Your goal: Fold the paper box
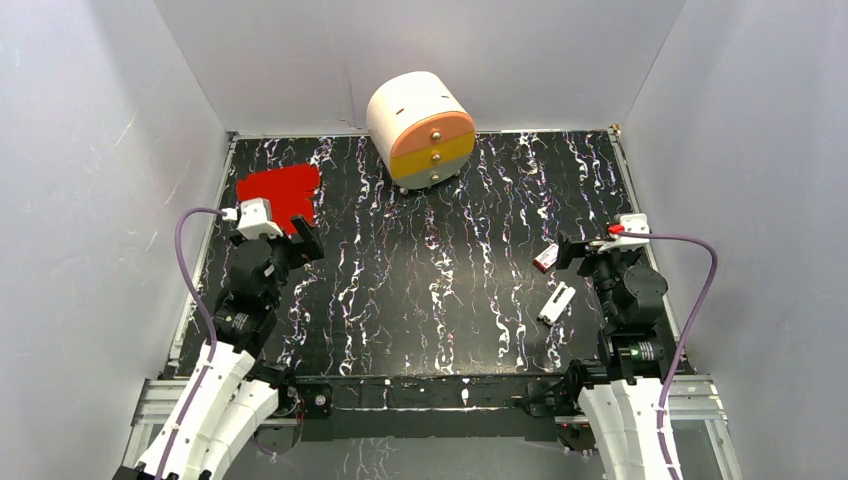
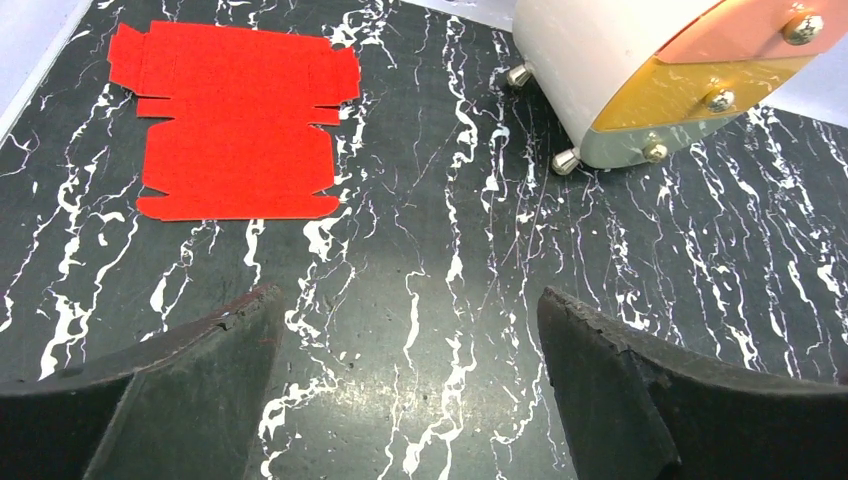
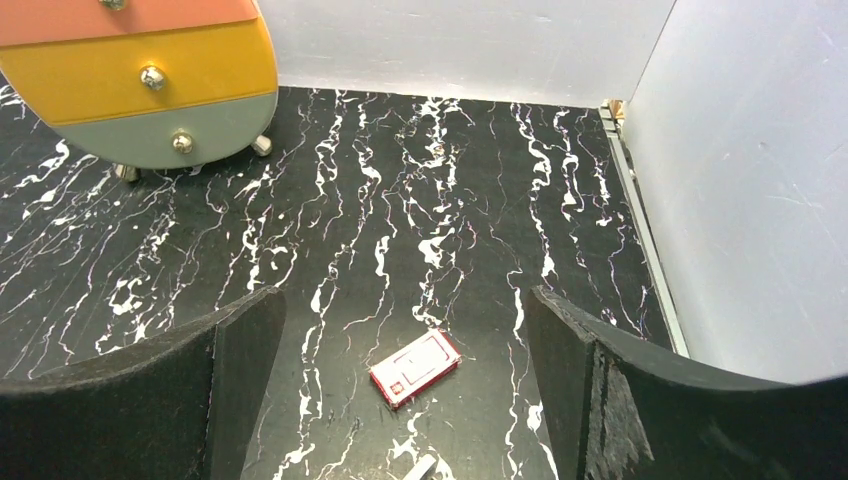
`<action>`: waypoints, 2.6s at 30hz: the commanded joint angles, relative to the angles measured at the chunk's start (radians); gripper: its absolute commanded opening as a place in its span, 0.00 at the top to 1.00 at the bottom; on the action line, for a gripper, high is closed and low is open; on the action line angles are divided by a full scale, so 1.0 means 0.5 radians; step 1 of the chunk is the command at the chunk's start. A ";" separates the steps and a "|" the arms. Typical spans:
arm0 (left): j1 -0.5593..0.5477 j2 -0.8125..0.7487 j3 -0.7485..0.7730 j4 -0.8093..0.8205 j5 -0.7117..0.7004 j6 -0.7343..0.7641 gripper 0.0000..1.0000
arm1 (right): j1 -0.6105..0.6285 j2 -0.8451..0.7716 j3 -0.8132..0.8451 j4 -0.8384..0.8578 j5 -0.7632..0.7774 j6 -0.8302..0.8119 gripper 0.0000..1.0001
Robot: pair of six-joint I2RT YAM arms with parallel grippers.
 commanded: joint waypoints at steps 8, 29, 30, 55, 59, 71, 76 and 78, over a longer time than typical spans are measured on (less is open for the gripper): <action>0.015 0.233 0.104 0.100 -0.099 -0.001 0.05 | 0.018 -0.093 -0.018 0.146 0.005 0.002 0.01; 0.027 1.693 0.807 0.214 -0.358 0.472 0.07 | 0.130 -0.335 -0.091 0.161 -0.018 -0.034 0.02; 0.035 1.780 0.861 0.246 -0.365 0.511 0.07 | 0.132 -0.332 -0.092 0.161 -0.060 -0.036 0.01; 0.175 3.225 2.025 0.487 -0.475 1.098 0.59 | 0.143 -0.197 -0.092 0.113 -0.042 -0.077 0.01; 0.177 3.294 2.084 0.477 -0.498 1.139 0.61 | 0.144 -0.199 -0.098 0.116 -0.041 -0.080 0.01; 0.176 3.369 2.115 0.517 -0.623 1.269 0.92 | 0.142 -0.197 -0.095 0.117 -0.042 -0.082 0.02; 0.110 3.197 1.986 0.500 -0.670 1.248 1.00 | 0.144 -0.204 -0.098 0.120 -0.048 -0.080 0.01; 0.075 3.096 1.909 0.482 -0.706 1.229 1.00 | 0.144 -0.208 -0.098 0.124 -0.053 -0.080 0.02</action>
